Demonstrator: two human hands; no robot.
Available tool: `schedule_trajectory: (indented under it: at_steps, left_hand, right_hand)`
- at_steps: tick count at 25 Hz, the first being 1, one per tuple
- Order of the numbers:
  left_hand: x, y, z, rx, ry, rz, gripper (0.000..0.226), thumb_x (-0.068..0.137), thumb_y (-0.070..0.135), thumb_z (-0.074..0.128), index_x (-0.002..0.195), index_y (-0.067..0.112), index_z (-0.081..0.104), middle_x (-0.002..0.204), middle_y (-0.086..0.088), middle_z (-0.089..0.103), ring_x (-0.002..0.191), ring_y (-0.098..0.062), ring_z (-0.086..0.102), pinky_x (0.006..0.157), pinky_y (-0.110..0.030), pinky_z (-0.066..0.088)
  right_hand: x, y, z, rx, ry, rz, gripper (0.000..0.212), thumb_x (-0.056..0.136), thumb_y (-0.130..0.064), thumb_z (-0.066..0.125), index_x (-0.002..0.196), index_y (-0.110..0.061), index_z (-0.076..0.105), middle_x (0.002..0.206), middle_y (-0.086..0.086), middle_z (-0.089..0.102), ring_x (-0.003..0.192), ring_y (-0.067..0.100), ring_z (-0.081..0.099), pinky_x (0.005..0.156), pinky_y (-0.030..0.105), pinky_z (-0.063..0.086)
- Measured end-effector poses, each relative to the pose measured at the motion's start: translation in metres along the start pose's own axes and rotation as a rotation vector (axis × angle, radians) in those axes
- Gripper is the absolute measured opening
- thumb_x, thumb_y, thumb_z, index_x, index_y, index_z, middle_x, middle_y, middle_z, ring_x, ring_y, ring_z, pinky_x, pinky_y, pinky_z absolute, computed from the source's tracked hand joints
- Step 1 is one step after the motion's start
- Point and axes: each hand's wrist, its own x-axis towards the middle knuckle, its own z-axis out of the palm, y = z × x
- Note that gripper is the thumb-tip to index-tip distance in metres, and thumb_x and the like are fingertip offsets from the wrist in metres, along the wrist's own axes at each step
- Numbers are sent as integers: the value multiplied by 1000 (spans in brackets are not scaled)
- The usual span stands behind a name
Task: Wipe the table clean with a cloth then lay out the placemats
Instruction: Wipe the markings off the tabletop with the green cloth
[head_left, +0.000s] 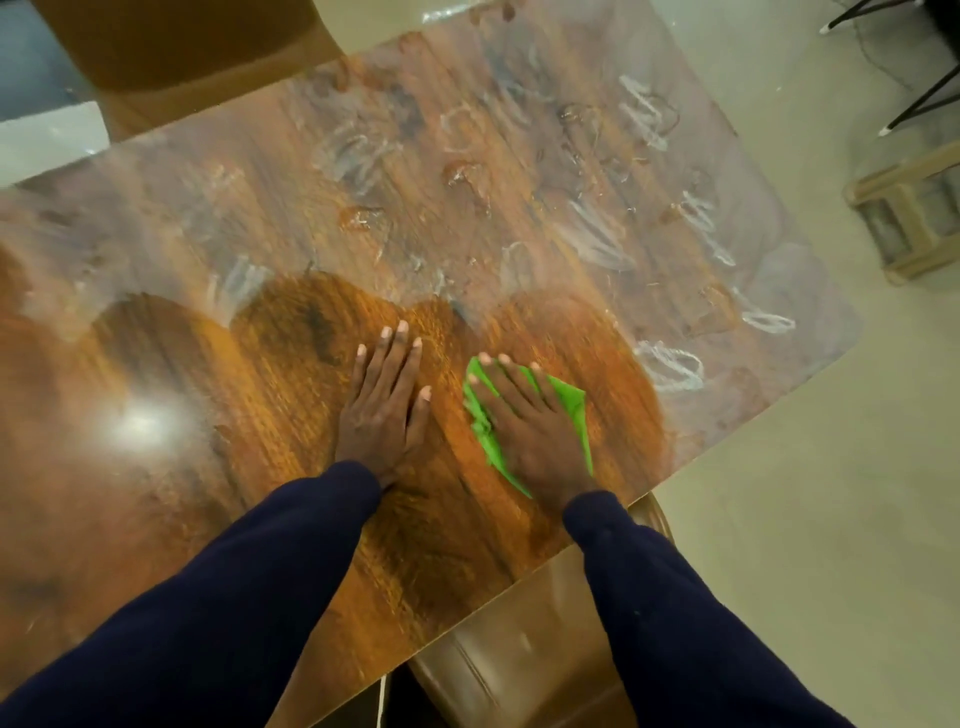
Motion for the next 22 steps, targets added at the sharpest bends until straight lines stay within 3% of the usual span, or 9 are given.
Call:
schedule_trajectory:
  at_steps: [2, 5, 8, 11, 13, 15, 17, 19, 22]
  left_hand:
    - [1, -21, -7, 38, 2, -48, 57, 113, 28, 37, 165, 5, 31, 176, -13, 20, 165, -28, 13, 133, -54, 14]
    - [0, -56, -11, 87, 0, -54, 57, 114, 30, 32, 165, 5, 31, 175, -14, 21, 164, -29, 15, 131, -57, 18]
    - [-1, -61, -6, 96, -2, -58, 57, 113, 29, 34, 165, 4, 32, 175, -14, 23, 164, -29, 17, 133, -54, 15]
    - [0, -58, -8, 93, -10, -59, 57, 113, 29, 34, 165, 5, 31, 175, -14, 22, 164, -29, 17, 133, -52, 14]
    - [0, -59, -10, 91, -7, -53, 57, 113, 28, 34, 165, 5, 31, 175, -13, 22, 164, -28, 17, 133, -53, 15]
    - [0, -57, -11, 81, -4, -66, 57, 113, 27, 34, 165, 4, 31, 175, -13, 22, 164, -28, 17, 132, -54, 17]
    - [0, -56, -11, 81, -4, -71, 57, 113, 28, 33, 164, 3, 32, 175, -14, 23, 164, -29, 18, 132, -54, 18]
    - [2, -56, -11, 96, 2, -68, 57, 113, 28, 33, 164, 3, 34, 174, -15, 24, 163, -30, 20, 132, -54, 18]
    - [1, -57, -11, 97, 3, -64, 57, 113, 27, 33, 164, 2, 33, 174, -16, 23, 163, -30, 19, 133, -53, 15]
  right_hand:
    - [-2, 28, -2, -3, 24, 125, 61, 113, -47, 27, 167, -19, 26, 176, 9, 17, 163, 30, 11, 128, 62, 18]
    - [50, 45, -10, 18, 89, 494, 60, 113, -44, 21, 166, -17, 29, 175, 9, 22, 162, 31, 16, 128, 59, 17]
    - [116, 24, -8, 71, 183, 569, 57, 110, -31, 28, 164, -13, 33, 173, 11, 26, 161, 34, 20, 128, 60, 19]
    - [148, -19, -3, 65, 172, 430, 58, 109, -32, 25, 164, -15, 32, 175, 11, 20, 163, 33, 14, 130, 58, 15]
    - [131, -44, 1, 23, 97, 213, 56, 112, -30, 31, 166, -17, 27, 176, 10, 13, 164, 31, 8, 130, 58, 12]
    - [96, -41, 4, 9, 35, -79, 59, 112, -31, 41, 167, -18, 24, 177, 9, 11, 164, 29, 6, 132, 56, 9]
    - [74, -13, 2, -6, 27, -197, 61, 111, -33, 50, 166, -18, 29, 176, 9, 16, 164, 28, 11, 131, 57, 11]
    - [82, 13, -1, 4, 85, -14, 58, 111, -34, 49, 164, -18, 34, 174, 10, 23, 162, 30, 18, 129, 61, 17]
    - [135, 5, -7, 40, 153, 358, 55, 113, -36, 33, 164, -17, 34, 174, 9, 23, 162, 30, 18, 130, 57, 14]
